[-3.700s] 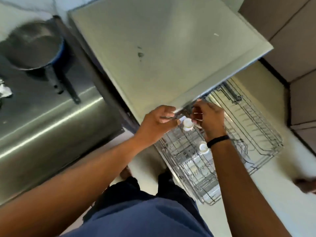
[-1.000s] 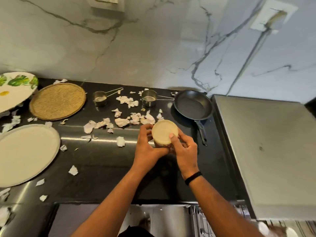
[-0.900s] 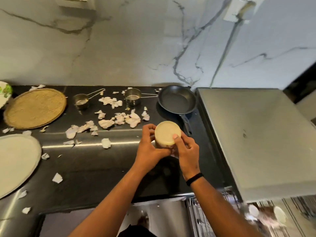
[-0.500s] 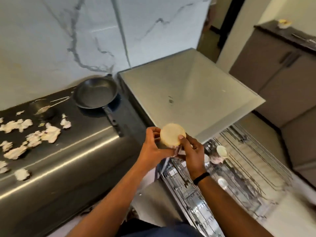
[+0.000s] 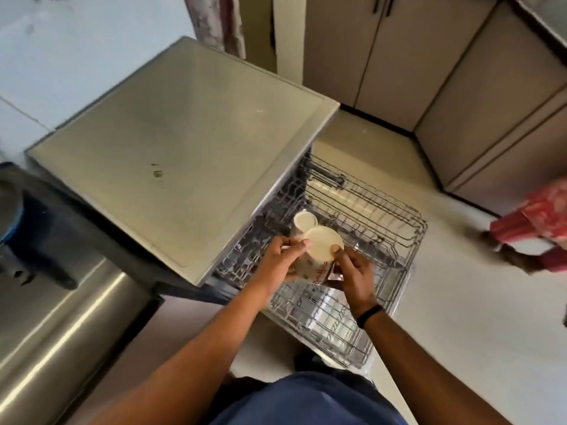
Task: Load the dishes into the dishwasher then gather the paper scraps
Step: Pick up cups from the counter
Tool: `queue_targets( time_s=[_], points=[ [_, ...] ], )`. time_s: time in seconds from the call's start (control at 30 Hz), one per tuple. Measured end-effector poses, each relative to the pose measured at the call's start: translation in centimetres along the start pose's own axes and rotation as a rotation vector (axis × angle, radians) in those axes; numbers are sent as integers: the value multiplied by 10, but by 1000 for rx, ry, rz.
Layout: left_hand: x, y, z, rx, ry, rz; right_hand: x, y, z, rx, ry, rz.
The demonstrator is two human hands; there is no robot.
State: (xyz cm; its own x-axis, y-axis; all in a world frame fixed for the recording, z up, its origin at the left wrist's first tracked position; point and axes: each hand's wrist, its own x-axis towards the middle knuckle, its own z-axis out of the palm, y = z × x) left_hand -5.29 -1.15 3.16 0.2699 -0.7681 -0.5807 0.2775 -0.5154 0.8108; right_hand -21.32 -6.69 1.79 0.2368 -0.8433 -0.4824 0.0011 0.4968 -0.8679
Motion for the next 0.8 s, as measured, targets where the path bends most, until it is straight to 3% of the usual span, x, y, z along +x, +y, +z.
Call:
queue_targets(
  time_s=[0.27, 0.5, 0.8],
  points=[
    [58, -27, 69, 27, -100, -236, 39, 22, -77, 64, 80, 101],
    [113, -44, 102, 163, -104, -263, 80, 43, -98, 141, 188, 224],
    [202, -72, 112, 420, -127, -295, 150, 78, -105, 12, 221, 364]
  ],
)
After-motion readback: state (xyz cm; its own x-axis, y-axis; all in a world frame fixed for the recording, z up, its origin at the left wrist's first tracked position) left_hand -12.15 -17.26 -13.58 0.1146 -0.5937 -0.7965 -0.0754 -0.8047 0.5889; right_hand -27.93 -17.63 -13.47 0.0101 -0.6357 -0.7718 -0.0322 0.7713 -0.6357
